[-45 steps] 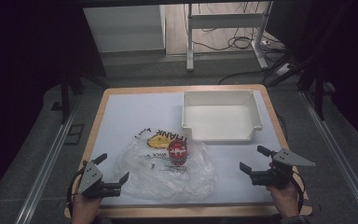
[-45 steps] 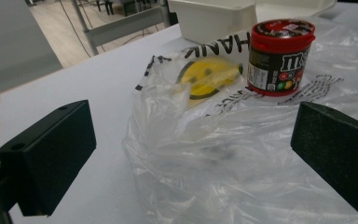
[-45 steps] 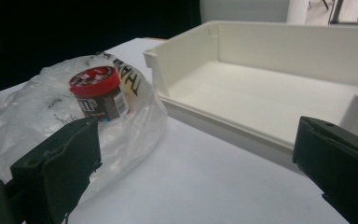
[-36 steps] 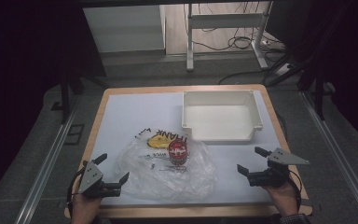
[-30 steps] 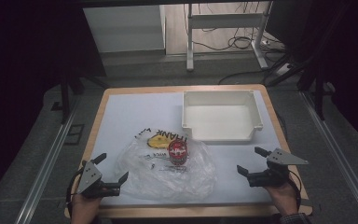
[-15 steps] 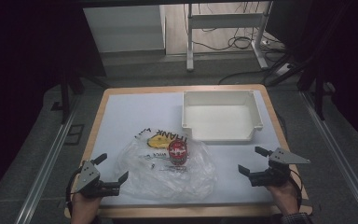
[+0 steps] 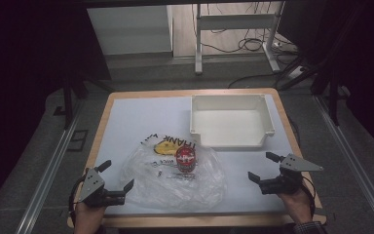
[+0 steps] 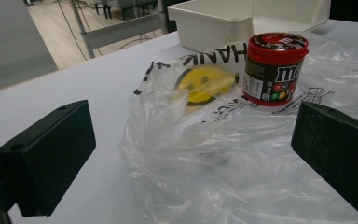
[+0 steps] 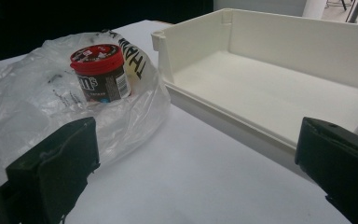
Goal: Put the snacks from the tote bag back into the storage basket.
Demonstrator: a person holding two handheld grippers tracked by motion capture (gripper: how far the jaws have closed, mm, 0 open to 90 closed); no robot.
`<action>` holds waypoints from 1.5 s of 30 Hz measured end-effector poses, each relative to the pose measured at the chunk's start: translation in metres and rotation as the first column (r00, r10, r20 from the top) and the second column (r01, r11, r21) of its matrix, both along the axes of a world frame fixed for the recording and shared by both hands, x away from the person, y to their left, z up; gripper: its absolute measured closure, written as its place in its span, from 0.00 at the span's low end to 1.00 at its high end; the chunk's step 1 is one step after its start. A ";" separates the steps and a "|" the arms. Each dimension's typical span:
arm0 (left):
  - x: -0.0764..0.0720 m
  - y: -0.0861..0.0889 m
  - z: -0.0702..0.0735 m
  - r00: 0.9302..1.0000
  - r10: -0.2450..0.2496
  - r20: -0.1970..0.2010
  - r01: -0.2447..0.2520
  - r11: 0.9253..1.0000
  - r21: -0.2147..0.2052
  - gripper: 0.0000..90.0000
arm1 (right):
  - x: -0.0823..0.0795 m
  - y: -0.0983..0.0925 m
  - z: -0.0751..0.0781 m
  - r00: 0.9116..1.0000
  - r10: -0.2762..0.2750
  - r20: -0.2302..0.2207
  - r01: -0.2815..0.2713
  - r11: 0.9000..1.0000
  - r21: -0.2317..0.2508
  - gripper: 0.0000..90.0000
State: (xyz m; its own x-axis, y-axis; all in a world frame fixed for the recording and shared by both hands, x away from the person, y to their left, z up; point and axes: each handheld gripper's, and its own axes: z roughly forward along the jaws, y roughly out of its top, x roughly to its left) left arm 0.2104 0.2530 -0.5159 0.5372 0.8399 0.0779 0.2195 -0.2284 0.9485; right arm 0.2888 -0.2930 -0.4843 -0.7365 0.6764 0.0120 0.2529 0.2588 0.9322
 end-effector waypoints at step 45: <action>0.000 -0.002 -0.001 1.000 0.008 -0.003 -0.008 0.999 0.036 0.00 | 0.007 0.031 0.000 0.995 0.094 -0.014 -0.095 0.992 -0.085 0.00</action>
